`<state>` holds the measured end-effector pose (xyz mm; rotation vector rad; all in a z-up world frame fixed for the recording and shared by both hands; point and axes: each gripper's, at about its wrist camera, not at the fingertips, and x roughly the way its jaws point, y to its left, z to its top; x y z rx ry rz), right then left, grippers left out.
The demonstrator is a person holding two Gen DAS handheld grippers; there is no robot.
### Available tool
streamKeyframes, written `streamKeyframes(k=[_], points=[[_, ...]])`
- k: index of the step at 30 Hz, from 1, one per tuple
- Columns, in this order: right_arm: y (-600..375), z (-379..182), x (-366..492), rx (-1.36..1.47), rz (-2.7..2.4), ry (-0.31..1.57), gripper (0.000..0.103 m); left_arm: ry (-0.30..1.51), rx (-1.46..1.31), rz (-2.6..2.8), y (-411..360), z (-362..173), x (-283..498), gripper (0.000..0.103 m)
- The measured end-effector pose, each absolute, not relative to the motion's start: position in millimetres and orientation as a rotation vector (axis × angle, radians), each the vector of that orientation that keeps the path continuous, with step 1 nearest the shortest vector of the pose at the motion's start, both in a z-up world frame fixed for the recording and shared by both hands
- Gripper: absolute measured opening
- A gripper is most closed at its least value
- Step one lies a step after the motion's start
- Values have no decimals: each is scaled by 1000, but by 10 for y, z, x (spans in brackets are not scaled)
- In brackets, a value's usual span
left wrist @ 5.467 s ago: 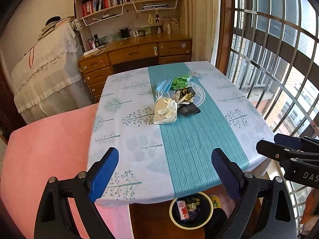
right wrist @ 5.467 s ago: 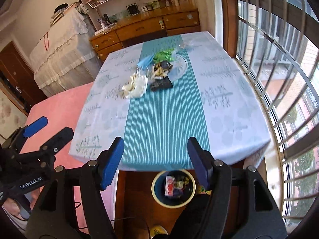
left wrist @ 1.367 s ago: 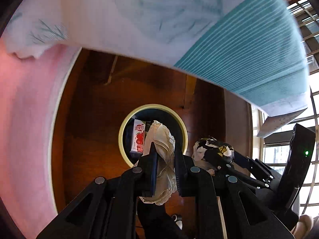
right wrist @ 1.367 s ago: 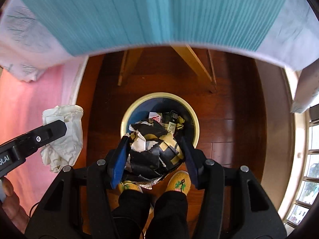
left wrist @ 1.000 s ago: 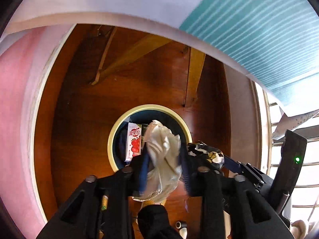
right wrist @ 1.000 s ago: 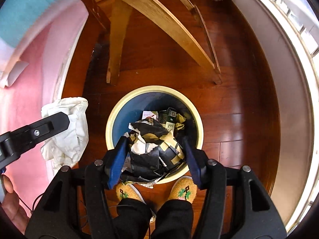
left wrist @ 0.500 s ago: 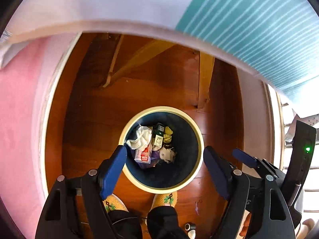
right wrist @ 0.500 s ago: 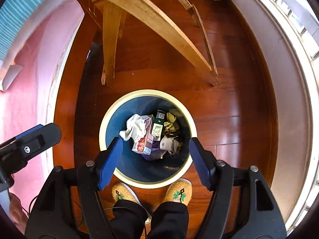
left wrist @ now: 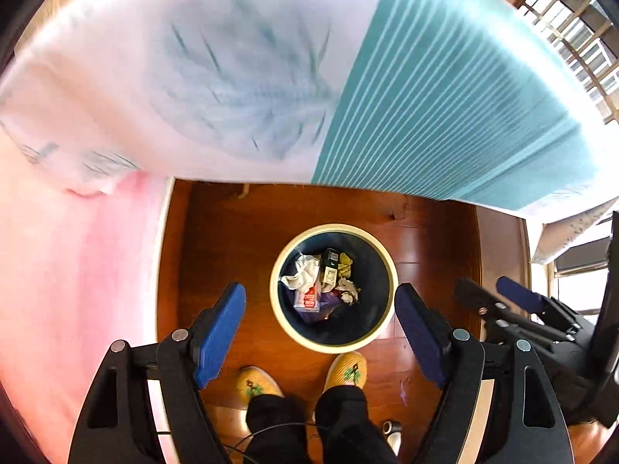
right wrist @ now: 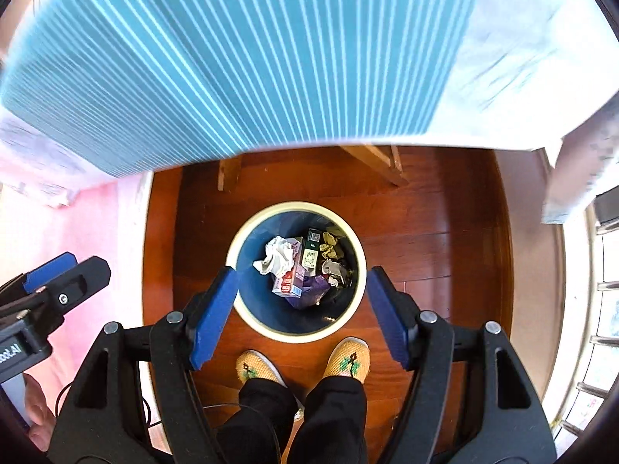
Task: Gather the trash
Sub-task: 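Lower the tissue and wrapper into the bin and open both grippers, then raise both tools back toward the mask and black card on the table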
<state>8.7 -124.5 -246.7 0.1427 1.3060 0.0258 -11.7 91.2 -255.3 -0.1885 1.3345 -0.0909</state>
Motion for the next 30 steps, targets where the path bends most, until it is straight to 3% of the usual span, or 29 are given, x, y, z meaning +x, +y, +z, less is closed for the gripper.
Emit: streamKeyframes(k=[7, 20, 30], points=[[-1222, -1514, -158, 179, 2, 1242, 67, 1288, -156, -125, 1034, -1650, -242, 80], [-1051, 65, -285, 185, -42, 983, 67, 1025, -76, -235, 1311, 114, -129, 81], [-740, 817, 216, 86, -2, 824, 69, 917, -49, -217, 1494, 770, 424, 82]])
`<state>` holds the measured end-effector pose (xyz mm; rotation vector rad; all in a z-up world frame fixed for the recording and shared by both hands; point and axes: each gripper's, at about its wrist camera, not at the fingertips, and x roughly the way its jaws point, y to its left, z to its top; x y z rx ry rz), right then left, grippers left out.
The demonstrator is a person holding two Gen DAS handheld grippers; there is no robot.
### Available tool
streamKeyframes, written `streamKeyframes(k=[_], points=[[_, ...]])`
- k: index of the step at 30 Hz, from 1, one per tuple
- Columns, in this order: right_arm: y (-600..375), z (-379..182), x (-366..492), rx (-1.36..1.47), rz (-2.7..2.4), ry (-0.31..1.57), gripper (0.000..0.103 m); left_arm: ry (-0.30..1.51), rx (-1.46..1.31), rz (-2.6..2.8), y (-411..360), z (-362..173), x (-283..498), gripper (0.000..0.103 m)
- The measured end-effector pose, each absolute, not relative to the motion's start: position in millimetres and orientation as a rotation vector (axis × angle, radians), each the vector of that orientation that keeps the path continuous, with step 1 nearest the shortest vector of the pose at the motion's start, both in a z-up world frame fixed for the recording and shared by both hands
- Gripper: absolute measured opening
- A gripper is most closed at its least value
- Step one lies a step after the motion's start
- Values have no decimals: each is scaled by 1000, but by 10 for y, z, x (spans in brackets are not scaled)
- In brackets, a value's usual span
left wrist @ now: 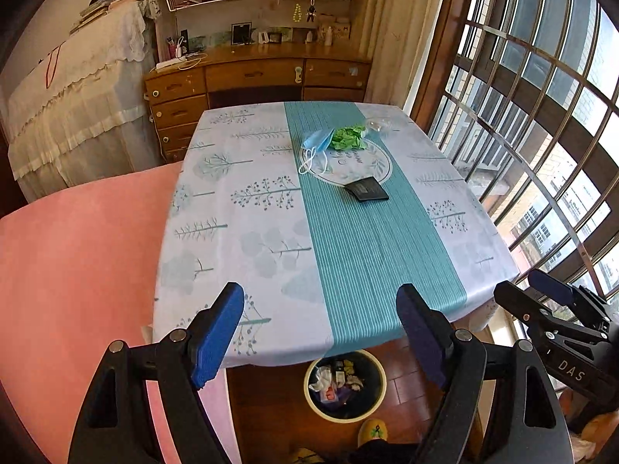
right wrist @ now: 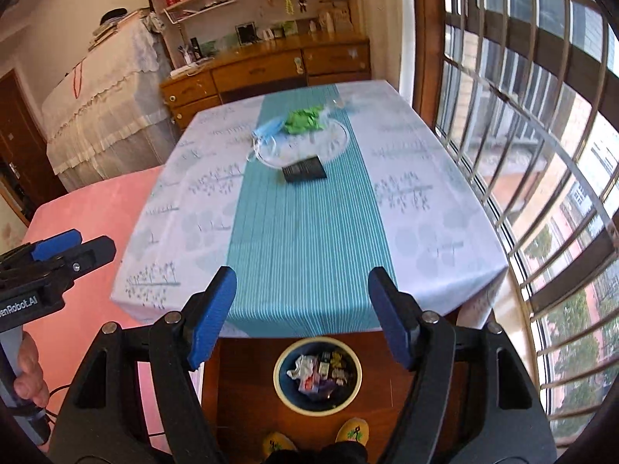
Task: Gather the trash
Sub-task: 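Raise both tools back toward the mask and black card on the table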
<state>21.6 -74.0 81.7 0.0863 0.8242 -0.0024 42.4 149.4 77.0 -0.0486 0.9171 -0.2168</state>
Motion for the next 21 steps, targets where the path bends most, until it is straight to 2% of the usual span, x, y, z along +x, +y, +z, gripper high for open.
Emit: streamKeyframes(k=[8, 15, 21], points=[[-744, 724, 1100, -32, 96, 854, 71, 926, -35, -157, 1424, 735, 1056, 83], [-969, 161, 2333, -208, 293, 938, 74, 1013, -62, -49, 1179, 210, 1903, 83], [-1021, -393, 3267, -471, 564, 994, 74, 1130, -167, 78, 965, -305, 2580, 83]])
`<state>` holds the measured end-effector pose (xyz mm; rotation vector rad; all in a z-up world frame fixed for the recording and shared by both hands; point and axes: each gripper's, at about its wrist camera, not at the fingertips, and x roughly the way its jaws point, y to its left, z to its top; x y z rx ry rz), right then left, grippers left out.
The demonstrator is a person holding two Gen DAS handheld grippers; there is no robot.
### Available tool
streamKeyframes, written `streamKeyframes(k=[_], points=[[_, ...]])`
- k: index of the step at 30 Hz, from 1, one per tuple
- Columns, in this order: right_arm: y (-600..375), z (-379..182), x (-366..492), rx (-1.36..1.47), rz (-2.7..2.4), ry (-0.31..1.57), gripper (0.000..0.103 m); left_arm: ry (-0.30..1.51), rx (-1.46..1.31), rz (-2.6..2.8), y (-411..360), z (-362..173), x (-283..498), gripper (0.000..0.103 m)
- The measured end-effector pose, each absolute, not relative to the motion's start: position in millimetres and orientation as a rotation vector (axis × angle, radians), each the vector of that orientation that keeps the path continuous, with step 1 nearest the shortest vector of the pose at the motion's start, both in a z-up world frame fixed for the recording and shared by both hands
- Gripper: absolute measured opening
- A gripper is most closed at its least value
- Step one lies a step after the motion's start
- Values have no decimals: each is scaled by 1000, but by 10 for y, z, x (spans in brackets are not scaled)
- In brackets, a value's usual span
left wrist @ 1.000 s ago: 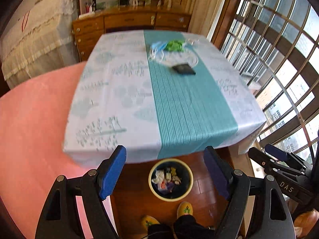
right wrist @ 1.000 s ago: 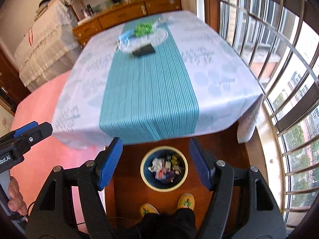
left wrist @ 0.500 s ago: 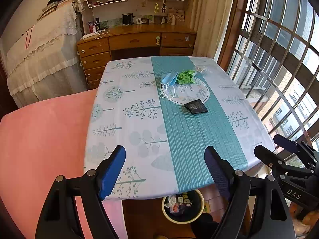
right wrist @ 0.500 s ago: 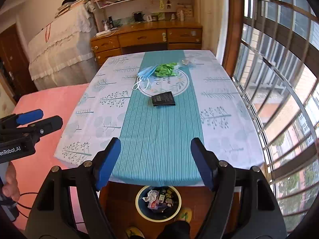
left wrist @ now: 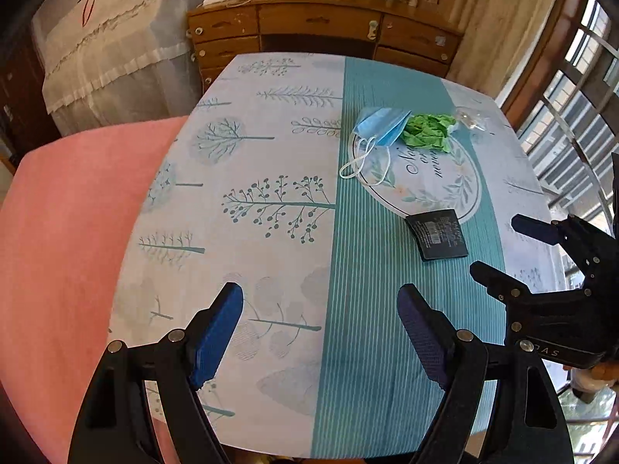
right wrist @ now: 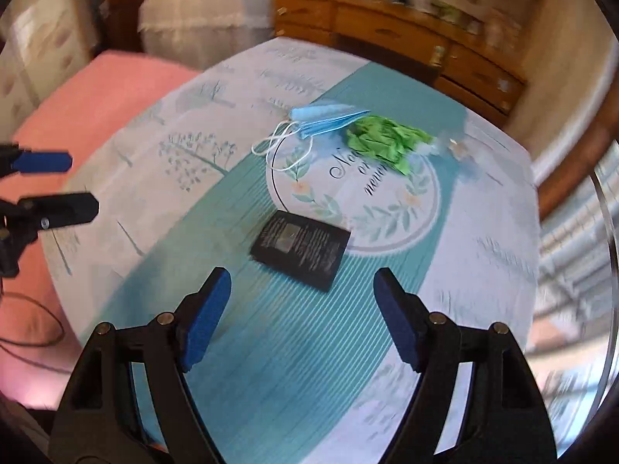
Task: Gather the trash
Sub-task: 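Raise both tools back toward the mask and black card on the table, then grasp the blue face mask with the left gripper while the right grasps the black card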
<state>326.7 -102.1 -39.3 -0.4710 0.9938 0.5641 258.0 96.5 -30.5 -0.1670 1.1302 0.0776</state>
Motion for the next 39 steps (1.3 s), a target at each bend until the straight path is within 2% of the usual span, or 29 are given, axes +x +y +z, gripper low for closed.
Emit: streamKeyframes(k=[5, 11, 27, 28, 30, 39], points=[[-946, -773, 3683, -649, 800, 1020, 74, 1187, -228, 182, 886, -626, 2829, 83], [-815, -944, 3816, -787, 1023, 991, 75, 1238, -257, 275, 941, -830, 2856, 83], [-703, -1090, 3724, -918, 1245, 962, 74, 1254, -266, 346, 987, -872, 3084, 83], [-703, -1081, 3715, -917, 1236, 963, 72, 1252, -263, 342, 984, -863, 3102, 83], [-696, -1060, 3715, -906, 1225, 960, 61, 1248, -255, 335, 973, -844, 3138, 83], [-794, -1033, 3864, -809, 1031, 958, 60, 1230, -227, 297, 904, -773, 3350, 83]])
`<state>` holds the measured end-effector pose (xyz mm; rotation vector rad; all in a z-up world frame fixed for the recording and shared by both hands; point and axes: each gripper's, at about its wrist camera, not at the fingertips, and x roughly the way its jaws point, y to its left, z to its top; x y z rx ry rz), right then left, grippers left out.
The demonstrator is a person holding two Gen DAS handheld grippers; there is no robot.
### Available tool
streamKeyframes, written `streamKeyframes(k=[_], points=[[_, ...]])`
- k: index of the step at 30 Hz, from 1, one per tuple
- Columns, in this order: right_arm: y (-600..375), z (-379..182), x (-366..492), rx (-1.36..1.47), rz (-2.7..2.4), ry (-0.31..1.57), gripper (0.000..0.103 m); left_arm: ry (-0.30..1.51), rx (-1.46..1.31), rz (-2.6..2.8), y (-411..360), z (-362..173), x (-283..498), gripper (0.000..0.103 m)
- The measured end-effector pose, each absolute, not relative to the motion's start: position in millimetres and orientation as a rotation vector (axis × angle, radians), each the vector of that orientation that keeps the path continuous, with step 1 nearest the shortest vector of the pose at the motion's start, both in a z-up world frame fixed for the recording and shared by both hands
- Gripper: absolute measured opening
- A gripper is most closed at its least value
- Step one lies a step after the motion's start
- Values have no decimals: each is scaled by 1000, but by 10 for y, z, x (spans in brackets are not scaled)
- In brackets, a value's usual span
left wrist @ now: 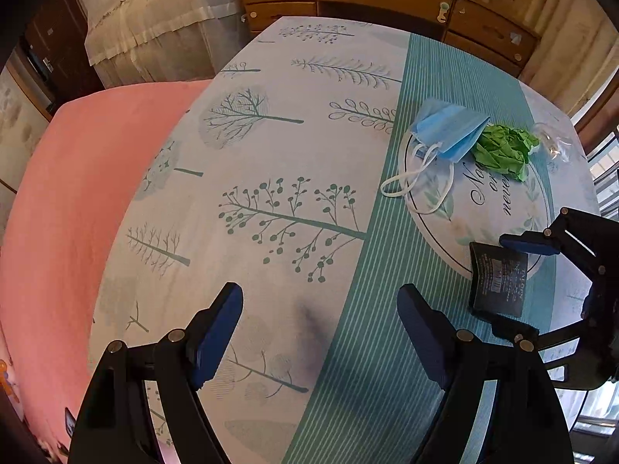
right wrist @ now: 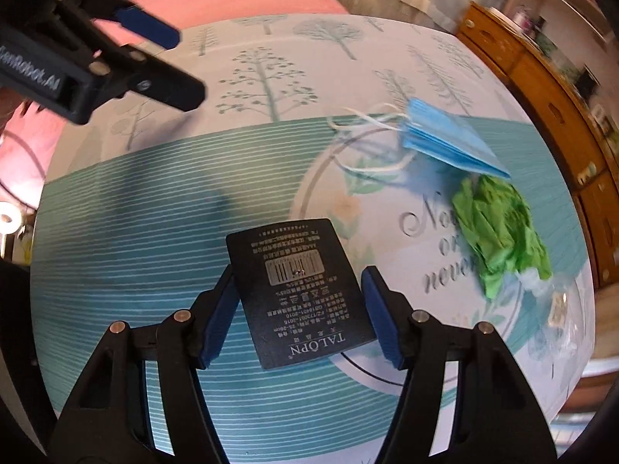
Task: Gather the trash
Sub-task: 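Grasp the blue face mask with the left gripper while the right grasps the black card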
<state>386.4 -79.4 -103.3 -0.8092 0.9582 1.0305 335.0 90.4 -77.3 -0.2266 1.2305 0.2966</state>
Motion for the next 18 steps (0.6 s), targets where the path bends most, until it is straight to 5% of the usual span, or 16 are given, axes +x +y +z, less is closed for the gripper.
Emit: streamKeyframes(k=[18], points=[[-1611, -953, 4707, -90, 525, 1176, 60, 1223, -251, 133, 810, -896, 4579, 83]])
